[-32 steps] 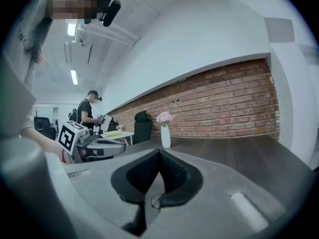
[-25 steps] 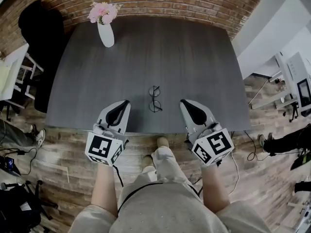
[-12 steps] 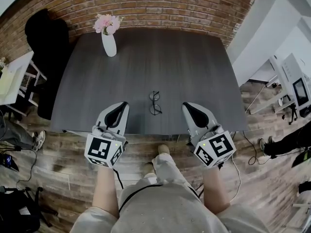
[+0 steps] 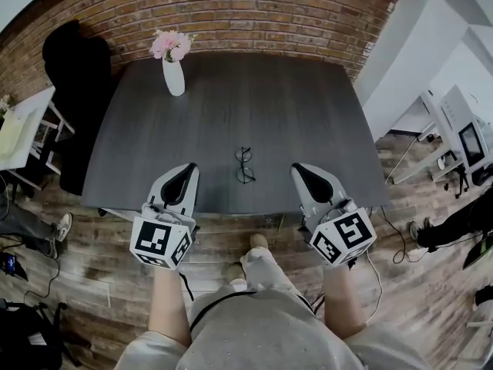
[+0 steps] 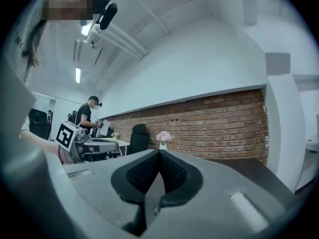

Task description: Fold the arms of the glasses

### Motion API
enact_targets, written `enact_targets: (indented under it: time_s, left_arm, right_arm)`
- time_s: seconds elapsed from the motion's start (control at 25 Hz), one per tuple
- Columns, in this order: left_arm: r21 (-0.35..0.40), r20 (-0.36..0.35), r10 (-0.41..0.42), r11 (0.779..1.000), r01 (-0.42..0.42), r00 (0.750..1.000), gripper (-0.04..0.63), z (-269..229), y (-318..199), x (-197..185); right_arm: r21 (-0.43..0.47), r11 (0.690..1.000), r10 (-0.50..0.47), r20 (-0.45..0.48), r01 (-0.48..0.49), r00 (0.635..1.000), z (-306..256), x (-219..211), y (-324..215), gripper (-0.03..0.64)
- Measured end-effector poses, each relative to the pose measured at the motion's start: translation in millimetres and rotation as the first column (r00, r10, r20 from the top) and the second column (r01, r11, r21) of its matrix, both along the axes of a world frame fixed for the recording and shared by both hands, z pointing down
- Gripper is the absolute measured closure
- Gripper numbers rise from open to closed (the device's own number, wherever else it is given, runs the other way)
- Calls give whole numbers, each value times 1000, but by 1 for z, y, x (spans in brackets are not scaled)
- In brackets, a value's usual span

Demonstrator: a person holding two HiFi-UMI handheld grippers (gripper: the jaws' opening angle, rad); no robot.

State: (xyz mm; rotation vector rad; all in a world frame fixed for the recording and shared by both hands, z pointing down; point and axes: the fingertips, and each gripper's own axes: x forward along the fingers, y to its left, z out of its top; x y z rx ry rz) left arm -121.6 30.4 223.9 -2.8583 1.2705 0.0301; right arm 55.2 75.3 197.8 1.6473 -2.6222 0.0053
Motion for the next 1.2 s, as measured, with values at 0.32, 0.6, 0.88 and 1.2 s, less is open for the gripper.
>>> enact_targets:
  time_s: [0.32,0.6,0.88,1.2]
  left_arm:
    - [0,-14,-9,1000,9,1000,597,-3,7,-10]
    - [-5,-13,8,1000,-8,1000,597,0,5,-7]
    - [-7,-8,16,1000,-16,1000,597,0,1,-4]
    - [-6,-4,9,1000,-9,1000,597,2,-9,-4]
  right_arm:
    - [5,1000,11,-6,-11,1000,-3,0,12,617]
    - [2,1000,22,-7,-22,1000,-1,1,10,617]
    - [3,1000,30,-17,-30,999,-2,7,5,617]
    - [3,1000,25,-20,-25,999,0,6,-6,615]
